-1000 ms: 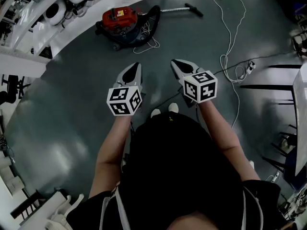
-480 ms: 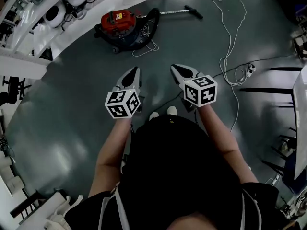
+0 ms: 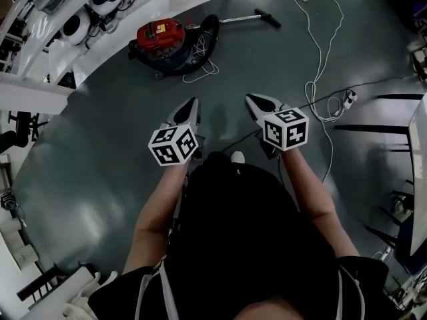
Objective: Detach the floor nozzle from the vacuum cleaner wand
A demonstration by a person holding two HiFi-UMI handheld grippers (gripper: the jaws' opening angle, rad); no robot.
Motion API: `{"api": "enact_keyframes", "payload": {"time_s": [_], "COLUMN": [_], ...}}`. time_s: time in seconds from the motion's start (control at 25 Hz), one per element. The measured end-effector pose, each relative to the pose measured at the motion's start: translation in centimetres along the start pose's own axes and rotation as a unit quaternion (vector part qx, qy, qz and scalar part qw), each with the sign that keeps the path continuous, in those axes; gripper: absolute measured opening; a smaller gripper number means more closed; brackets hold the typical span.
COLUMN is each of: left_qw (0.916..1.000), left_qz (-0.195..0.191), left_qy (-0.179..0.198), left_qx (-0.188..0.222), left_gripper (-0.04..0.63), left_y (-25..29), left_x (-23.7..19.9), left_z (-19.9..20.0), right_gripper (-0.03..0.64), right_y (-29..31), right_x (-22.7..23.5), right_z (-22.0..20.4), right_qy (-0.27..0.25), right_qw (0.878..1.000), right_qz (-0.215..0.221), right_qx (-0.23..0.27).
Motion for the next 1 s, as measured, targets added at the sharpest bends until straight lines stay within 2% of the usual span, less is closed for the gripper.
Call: {"api": "enact_keyframes", "payload": {"time_s": [0.12,0.36,0.72,1.0], "left_qw": [0.9998,0.9995,0.9995,0.9982], "left_qz": [0.002,0.029,0.032,0.041], "left_qy": [0.017,-0.004,-0.005,-0.044], "left_qx": [-0.006,-0.01,-0.005,-0.006], "left_gripper": [0.009,0.009,0.009,0.009], "left_y": [-0.2,-0.1,2.4,5.2], "left_x": [0.4,-1.0,-3.7,-8.0], "left_z": [-0.6,-1.3,-0.7,1.6], "right_gripper": [-0.003,-0.003,-0.003,-0.003], "right_y": [0.0,0.7,4.8,10.8], "right_x": [0.3,0.6,1.1,1.2], "right_z": [-0.7,-1.3,-1.0,1.0], "right_qy": [0.012,0.009,0.005,-0.002], "right_qw": [1.0,1.0,0.999,0.997], "right_qz": [0.01,0.021,0.032,0.044], "right_qx": [0.0,-0.017,-0.038,-0.065]}}
Point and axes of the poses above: the fingertips, and each gripper's own axes: y forward along the fingers, x to its right, z out of its top, the point moved 2 cm from there along -y, backward along the fingers, and after that the axes turned 14 degrees about z, right-handed, at the moved point
